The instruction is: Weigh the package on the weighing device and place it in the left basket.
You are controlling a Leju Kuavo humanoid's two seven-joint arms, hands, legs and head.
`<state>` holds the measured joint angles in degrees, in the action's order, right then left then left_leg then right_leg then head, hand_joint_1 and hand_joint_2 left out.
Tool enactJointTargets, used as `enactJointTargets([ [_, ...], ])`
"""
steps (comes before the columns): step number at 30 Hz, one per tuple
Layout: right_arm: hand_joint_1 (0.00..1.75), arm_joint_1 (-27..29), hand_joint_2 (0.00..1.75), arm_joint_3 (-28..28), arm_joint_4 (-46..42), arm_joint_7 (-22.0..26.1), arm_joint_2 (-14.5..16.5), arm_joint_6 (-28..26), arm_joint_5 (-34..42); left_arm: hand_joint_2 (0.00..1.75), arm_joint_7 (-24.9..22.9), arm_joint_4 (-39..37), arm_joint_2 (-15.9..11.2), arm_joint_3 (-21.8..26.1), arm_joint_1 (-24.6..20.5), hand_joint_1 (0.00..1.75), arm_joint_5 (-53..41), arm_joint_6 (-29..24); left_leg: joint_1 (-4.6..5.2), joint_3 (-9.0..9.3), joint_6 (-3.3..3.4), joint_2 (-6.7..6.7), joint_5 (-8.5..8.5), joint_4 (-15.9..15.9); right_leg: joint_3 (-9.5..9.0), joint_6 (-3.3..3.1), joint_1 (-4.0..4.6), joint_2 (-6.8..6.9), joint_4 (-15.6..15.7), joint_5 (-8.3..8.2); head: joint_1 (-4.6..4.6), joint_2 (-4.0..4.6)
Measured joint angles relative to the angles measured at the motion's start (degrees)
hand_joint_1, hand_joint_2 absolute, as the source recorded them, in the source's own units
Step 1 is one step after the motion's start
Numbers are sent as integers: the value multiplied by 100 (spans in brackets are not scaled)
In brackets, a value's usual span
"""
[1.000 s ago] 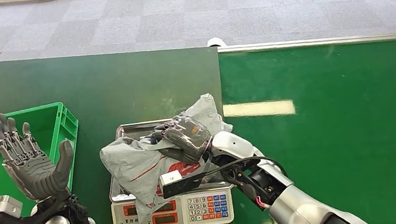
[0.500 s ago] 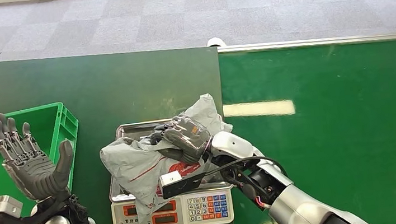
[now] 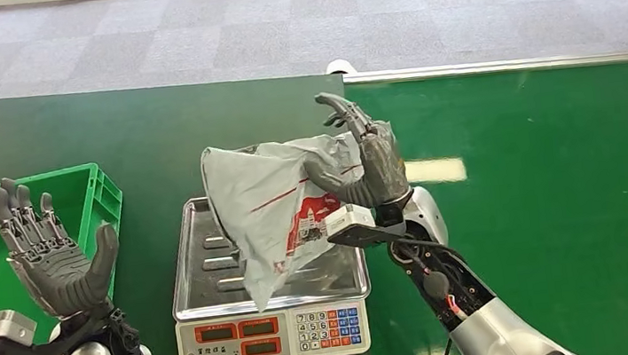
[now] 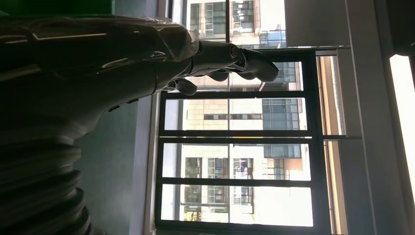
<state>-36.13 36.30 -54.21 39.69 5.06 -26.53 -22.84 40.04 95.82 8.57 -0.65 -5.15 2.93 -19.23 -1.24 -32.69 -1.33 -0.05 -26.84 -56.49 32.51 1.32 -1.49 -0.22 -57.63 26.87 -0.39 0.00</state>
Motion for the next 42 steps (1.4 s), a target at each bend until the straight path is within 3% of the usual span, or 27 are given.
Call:
enactJointTargets([
  [6,0,109,175,-318,-330,2,-107,-4,10,175,0,0,2,8,1,0,0,0,-3,2,-1,1,1,1,1,-1,3,-5,-1,0,-1,0],
  [42,0,117,175,-340,-376,3,-152,-4,10,175,0,0,2,8,1,0,0,0,-2,2,-1,1,1,0,1,0,3,-5,-1,0,-1,0],
])
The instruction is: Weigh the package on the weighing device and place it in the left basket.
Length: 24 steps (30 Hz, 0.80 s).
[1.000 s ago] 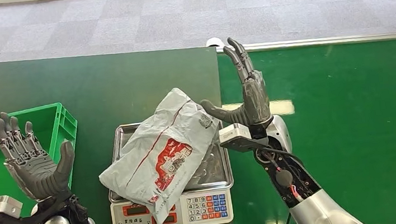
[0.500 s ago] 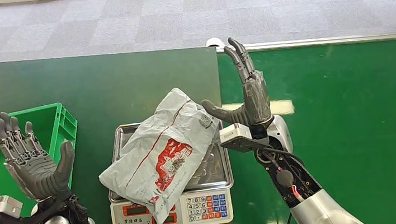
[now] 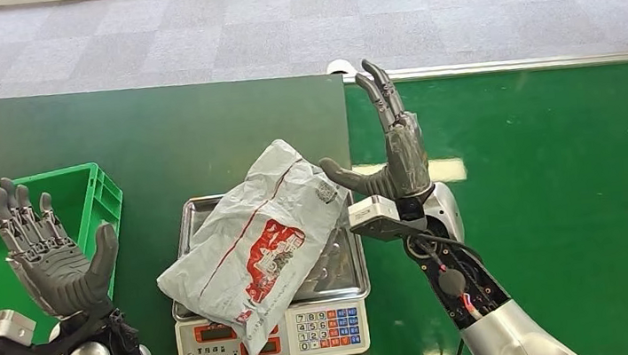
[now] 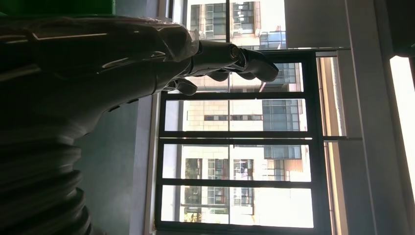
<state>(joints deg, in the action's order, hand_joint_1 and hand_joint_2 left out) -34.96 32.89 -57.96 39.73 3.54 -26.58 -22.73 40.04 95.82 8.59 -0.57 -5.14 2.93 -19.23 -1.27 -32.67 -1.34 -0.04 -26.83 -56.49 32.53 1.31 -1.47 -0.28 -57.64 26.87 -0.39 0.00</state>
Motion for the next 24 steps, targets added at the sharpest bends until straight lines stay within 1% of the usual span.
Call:
enactJointTargets([
  [3,0,27,175,-14,-7,-47,-7,58,58,175,-28,-7,-2,-4,0,0,0,54,0,3,0,1,0,0,7,0,0,0,2,1,-1,0],
  [4,0,131,175,-74,-58,-202,-39,244,234,175,-97,-43,-20,-27,3,0,-3,215,0,8,0,-4,-2,-1,6,1,0,3,5,4,-2,0],
  [5,0,322,175,-192,-154,-435,-88,600,580,175,-178,-114,-50,-70,18,0,-10,469,-1,14,1,-20,-4,-1,-2,5,0,16,8,13,-2,0],
  [7,0,916,175,-600,-358,-856,-275,1768,1835,175,-277,-316,-134,-178,127,0,-30,1076,0,21,5,-62,-11,0,-37,13,0,51,12,31,2,0],
  [8,0,1231,175,-837,-413,-869,-382,2332,2530,175,-256,-401,-164,-215,208,0,-38,1268,1,14,8,-78,-12,1,-46,16,-2,66,13,34,5,0],
  [9,0,1500,175,-1058,-428,-789,-480,2747,3098,175,-218,-461,-186,-226,288,0,-39,1377,4,4,11,-76,-14,1,-44,16,-3,66,12,30,4,0],
  [10,0,1718,175,-1247,-435,-691,-551,2993,3419,175,-191,-500,-208,-227,350,0,-39,1431,6,-5,12,-65,-14,1,-34,15,-5,55,12,25,3,0],
  [11,0,1864,175,-1397,-451,-642,-601,3100,3502,175,-175,-532,-226,-225,390,0,-39,1466,7,-7,12,-48,-16,1,-26,14,-6,41,12,21,1,0],
  [15,0,2105,175,-1677,-503,-768,-683,3184,3206,175,-174,-615,-256,-248,481,0,-133,1545,7,2,12,-26,-20,1,-18,12,-6,18,13,18,-1,0],
  [24,0,2093,175,-1808,-507,-839,-779,3182,3204,175,-209,-673,-303,-267,518,0,-209,1547,4,8,13,-27,-14,1,-26,12,-3,18,12,17,0,0],
])
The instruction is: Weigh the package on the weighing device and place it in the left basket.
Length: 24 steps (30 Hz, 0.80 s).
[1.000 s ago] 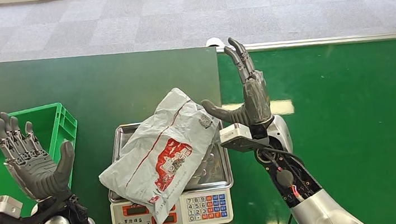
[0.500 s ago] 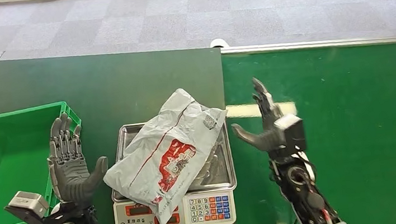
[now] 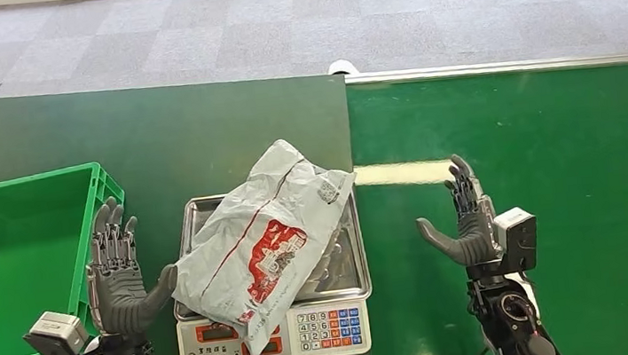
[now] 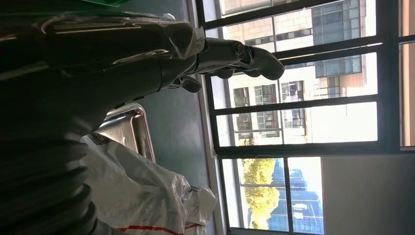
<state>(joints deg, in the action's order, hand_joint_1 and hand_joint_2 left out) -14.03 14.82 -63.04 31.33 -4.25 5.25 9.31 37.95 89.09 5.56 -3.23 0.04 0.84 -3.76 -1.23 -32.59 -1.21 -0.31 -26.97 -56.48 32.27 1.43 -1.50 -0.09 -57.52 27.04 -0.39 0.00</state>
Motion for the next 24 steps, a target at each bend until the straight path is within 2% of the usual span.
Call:
enactJointTargets([
  [9,0,33,175,-5,-46,-1,-42,-13,13,175,-45,-37,-26,-61,0,0,-83,12,1,0,0,0,-1,0,2,0,-1,0,0,0,0,0],
  [24,0,237,175,-39,-285,-14,-109,-22,-233,175,-112,-81,-101,-371,-2,0,-518,375,1,0,0,-1,-1,0,2,0,-1,0,0,0,-1,0],
])
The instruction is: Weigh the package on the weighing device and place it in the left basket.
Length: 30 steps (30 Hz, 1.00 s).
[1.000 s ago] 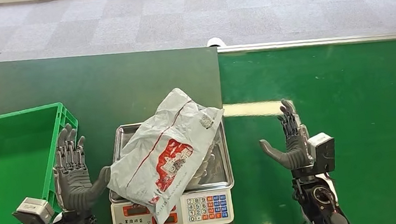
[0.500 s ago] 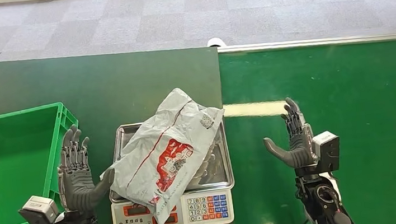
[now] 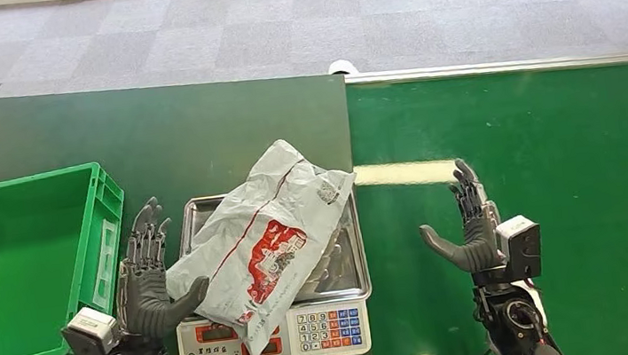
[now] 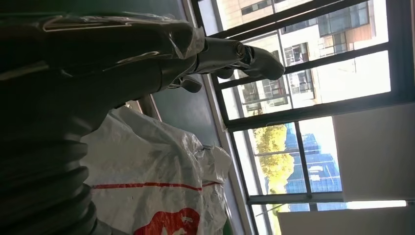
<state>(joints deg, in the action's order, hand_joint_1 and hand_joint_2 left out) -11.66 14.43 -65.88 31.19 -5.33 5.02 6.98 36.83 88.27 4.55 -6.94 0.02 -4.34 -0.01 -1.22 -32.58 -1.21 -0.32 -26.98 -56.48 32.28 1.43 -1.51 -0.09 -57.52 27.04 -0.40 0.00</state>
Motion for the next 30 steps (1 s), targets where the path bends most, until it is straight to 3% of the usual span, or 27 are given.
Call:
enactJointTargets([
  [18,0,164,175,-116,-176,-73,-22,150,-181,175,113,-37,-130,-278,10,0,-915,-434,0,1,0,0,0,0,-2,0,0,0,0,0,-1,0],
  [24,0,153,175,-115,-174,-48,-45,204,-180,175,-233,-34,-211,-437,17,0,-2625,-1357,0,1,0,-1,0,0,-3,0,0,0,0,0,1,0],
  [30,0,123,175,-112,-174,-48,-42,230,-206,175,-566,-86,-315,-712,16,0,-3378,-1539,0,1,0,-1,0,0,-4,0,0,0,0,0,1,0],
])
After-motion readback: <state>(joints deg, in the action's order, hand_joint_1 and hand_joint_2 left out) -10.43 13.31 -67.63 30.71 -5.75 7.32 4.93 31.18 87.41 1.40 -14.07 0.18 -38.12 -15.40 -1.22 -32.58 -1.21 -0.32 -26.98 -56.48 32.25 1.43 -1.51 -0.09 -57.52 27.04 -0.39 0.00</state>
